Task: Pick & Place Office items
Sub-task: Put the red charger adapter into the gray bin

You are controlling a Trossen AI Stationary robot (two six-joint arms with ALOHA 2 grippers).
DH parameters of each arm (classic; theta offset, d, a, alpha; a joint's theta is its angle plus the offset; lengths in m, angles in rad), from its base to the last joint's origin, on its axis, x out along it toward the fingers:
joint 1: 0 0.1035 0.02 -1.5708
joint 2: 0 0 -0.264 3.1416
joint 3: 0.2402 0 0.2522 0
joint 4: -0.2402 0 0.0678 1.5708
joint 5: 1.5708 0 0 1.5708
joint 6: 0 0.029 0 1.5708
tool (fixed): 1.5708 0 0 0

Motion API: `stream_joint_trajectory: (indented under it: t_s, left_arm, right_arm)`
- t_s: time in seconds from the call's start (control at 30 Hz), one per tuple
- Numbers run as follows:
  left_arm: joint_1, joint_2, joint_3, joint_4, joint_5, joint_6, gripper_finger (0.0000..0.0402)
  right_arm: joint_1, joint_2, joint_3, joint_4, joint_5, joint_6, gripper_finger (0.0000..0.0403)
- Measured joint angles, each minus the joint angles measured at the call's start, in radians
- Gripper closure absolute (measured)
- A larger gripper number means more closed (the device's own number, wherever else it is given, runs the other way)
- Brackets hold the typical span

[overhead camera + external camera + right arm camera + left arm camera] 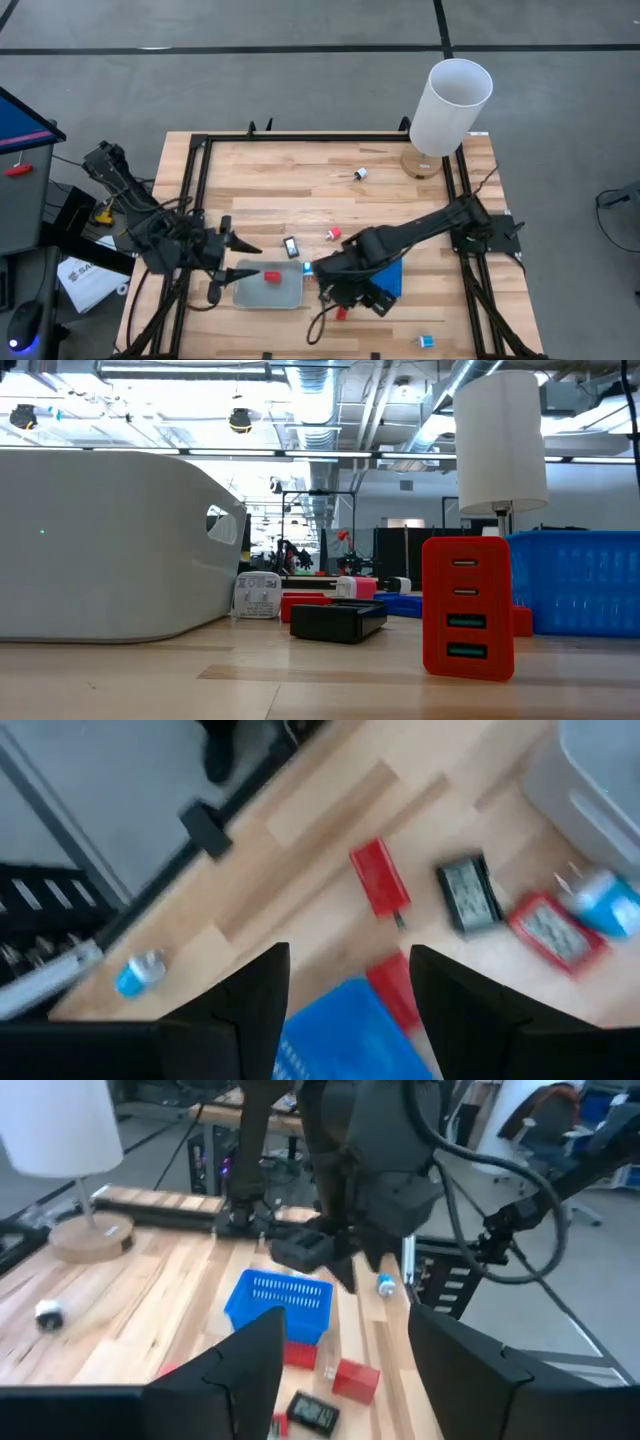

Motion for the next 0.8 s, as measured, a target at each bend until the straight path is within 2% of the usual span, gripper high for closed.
stream_joint_trajectory:
  t_s: [0.07, 0.27, 0.4, 0.5, 0.67, 0.8]
  left_arm:
    - [-0.036, 0.002, 0.0, -0.033, -0.043, -0.039, 0.0183]
    - [-0.072, 0.014, 0.003, -0.067, -0.08, -0.083, 0.0179]
    - [-0.06, 0.016, 0.049, -0.141, -0.086, -0.078, 0.0182]
    - [-0.033, 0.016, 0.089, -0.214, -0.086, -0.078, 0.0183]
    - [0.023, 0.015, 0.143, -0.28, -0.071, -0.076, 0.0184]
    - [0.061, 0.015, 0.166, -0.288, -0.035, -0.076, 0.0184]
  right_arm:
    - [-0.007, 0.008, -0.03, 0.044, -0.027, -0.005, 0.0203]
    - [-0.017, 0.011, -0.235, 0.162, 0.039, 0.023, 0.0203]
    - [-0.029, 0.01, -0.387, 0.228, -0.036, 0.111, 0.0203]
    - [-0.028, 0.011, -0.471, 0.308, -0.043, 0.143, 0.0203]
    - [-0.019, -0.017, -0.488, 0.456, -0.039, 0.202, 0.0203]
    - [0.003, -0.074, -0.486, 0.585, 0.075, 0.193, 0.021]
